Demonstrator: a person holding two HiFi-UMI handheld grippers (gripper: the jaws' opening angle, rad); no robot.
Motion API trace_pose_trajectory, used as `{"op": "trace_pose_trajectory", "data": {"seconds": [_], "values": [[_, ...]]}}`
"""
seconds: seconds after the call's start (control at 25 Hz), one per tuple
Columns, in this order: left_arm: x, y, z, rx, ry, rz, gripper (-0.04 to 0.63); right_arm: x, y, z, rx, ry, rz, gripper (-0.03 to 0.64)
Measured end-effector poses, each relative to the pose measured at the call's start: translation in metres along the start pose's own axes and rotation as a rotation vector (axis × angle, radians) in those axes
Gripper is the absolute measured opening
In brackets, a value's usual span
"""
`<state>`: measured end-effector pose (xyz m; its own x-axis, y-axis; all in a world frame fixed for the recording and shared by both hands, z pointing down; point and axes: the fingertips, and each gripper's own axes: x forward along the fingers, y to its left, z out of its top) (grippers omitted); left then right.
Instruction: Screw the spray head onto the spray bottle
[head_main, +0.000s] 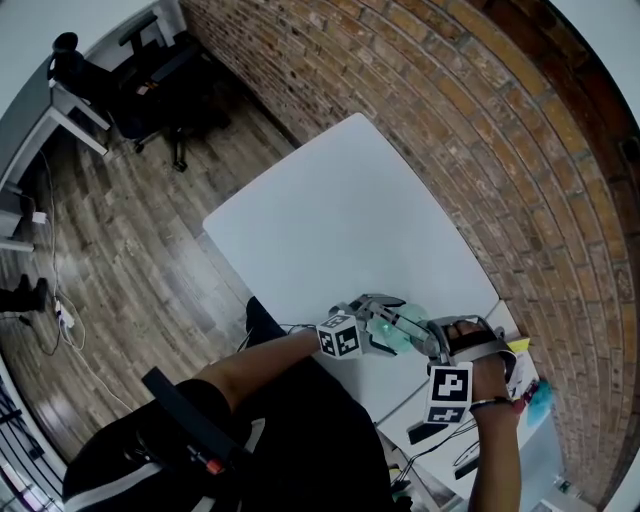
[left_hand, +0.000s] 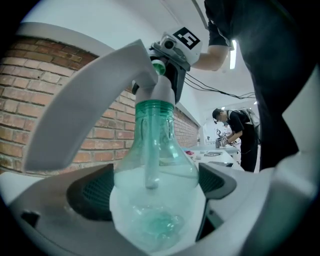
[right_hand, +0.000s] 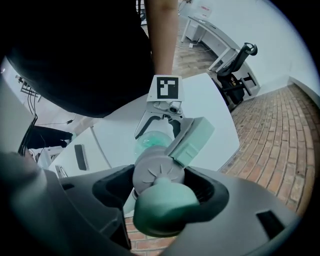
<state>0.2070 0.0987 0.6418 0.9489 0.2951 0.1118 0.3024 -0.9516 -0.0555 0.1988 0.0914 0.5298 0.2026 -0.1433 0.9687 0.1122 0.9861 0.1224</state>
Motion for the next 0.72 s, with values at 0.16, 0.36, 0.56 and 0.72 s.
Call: {"op": "trace_pose_trajectory", "data": {"seconds": [0.16, 0.36, 0.56, 0.72], "values": [[0.001, 0.000, 0.000, -0.005, -0.001, 0.008, 0.511, 0.001, 0.001, 0.003, 0.006, -0.026, 0.009, 0.285], [0.000, -0.001, 0.001, -0.006, 0.002, 0.004, 0.511, -0.005, 0.004, -0.008, 0.178, -0.082, -0.014, 0.285], [0.002, -0.001, 0.001, -0.008, 0.003, 0.014, 0.511, -0.030, 0.006, -0.021, 0.400, -0.170, -0.056, 0.285], [0.000, -0.001, 0.000, -0.008, 0.007, 0.020, 0.511, -0.041, -0.003, -0.004, 0.557, -0.263, -0.121, 0.285]]}}
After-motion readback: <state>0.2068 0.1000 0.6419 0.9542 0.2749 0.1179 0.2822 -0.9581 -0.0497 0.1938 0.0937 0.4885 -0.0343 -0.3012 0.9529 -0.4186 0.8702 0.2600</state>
